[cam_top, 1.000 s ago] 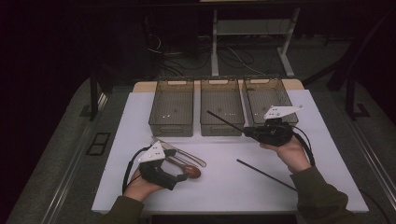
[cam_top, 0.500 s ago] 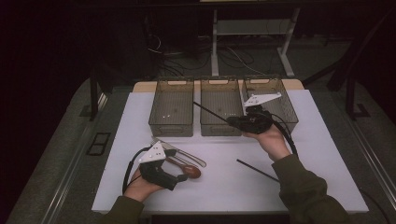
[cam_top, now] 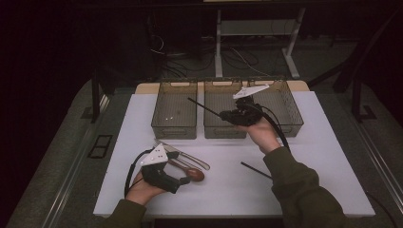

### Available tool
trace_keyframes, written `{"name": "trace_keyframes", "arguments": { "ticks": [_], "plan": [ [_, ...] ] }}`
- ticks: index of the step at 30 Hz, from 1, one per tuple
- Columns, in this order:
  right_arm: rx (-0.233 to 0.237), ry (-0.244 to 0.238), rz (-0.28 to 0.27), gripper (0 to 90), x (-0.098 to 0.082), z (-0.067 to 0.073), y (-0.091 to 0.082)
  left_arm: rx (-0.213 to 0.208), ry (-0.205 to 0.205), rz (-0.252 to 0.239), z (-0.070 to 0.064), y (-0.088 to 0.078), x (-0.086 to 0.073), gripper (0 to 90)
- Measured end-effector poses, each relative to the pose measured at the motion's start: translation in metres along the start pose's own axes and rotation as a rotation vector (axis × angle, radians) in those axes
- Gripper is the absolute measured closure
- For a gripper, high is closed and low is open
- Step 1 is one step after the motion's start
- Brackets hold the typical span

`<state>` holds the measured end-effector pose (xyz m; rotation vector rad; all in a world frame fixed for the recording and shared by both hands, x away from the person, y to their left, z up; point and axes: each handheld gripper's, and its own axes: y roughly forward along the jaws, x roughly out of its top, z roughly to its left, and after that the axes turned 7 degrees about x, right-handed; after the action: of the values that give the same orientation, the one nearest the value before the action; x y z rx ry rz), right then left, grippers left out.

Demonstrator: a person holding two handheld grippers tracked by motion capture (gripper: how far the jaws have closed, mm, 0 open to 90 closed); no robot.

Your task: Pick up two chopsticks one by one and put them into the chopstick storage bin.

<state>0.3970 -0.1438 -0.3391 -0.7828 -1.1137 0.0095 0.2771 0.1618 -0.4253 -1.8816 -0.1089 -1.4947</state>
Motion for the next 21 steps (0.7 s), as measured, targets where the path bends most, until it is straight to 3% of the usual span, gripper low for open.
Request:
{"name": "trace_keyframes", "arguments": {
  "ticks": [13,21],
  "plan": [
    [-0.013,0.011,0.042,84.8,0.036,0.005,0.043,-0.003,0.001,-0.004,0.000,0.000,0.000,0.2],
    [-0.017,0.008,0.065,84.8,0.050,0.005,0.067,0.007,0.012,-0.003,0.001,0.000,0.000,1.5]
  ]
}}
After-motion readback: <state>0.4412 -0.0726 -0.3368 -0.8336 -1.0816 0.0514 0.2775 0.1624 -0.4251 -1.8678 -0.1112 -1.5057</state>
